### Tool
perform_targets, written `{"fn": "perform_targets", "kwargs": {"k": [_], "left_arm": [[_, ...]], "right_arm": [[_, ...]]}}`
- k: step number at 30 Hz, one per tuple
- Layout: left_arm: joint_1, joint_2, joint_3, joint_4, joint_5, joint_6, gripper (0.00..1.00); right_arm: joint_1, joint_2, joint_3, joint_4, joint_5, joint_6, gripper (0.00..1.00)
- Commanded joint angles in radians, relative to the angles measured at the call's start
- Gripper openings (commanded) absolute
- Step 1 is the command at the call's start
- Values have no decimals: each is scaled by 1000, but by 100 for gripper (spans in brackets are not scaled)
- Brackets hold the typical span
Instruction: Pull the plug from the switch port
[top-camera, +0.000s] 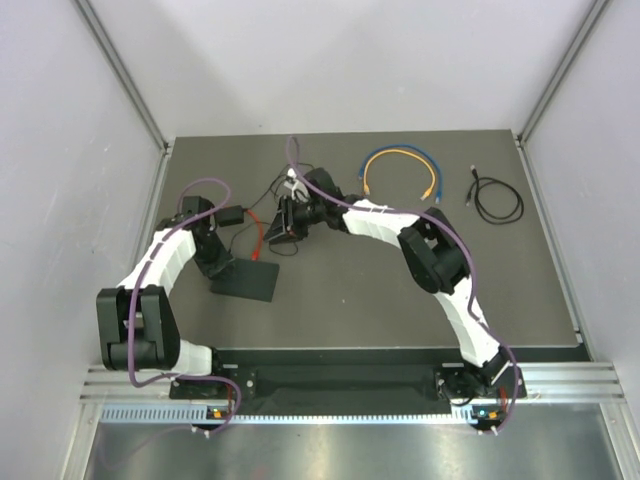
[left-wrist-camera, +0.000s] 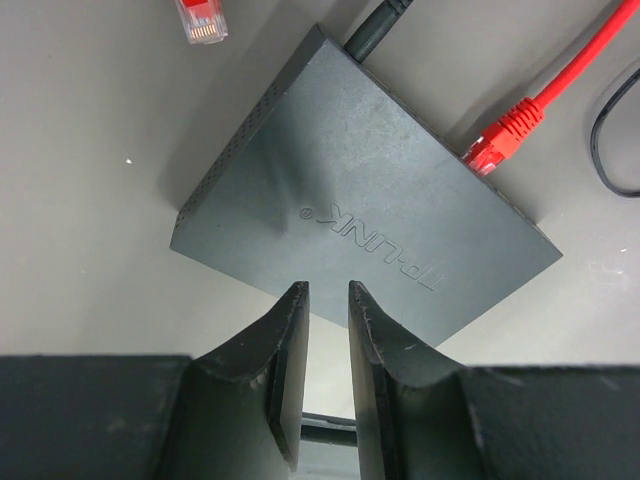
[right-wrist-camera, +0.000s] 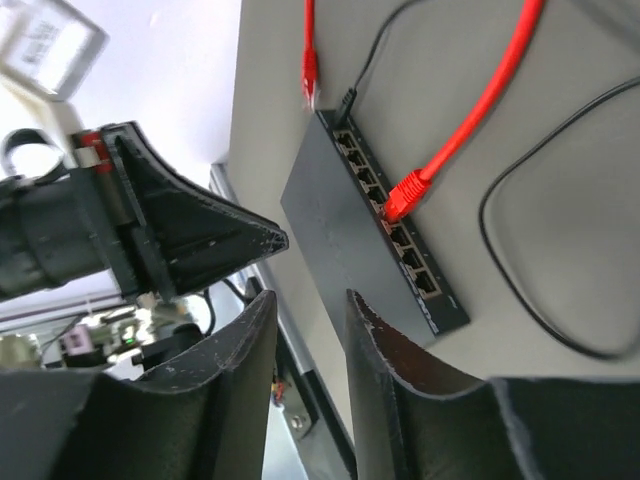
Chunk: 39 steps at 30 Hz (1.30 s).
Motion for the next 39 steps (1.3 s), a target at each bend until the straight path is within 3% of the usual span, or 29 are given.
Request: {"fn": "perform_targets", "kwargs": {"k": [1,7,18,39], "left_arm": [[3,-5,32,9,12,-5,28],[3,-11,4,15,9,24,28],[3,-57,-33,6,28,48,28],[3,-109,-50,12,37,63,28]], "right_arm": [[29,31,57,104,-33,70,34],[54,88,97,64,-32,48,39],[58,114,48,56,-26,31,38],[110,9,-127,16,-118,-56,37]]}}
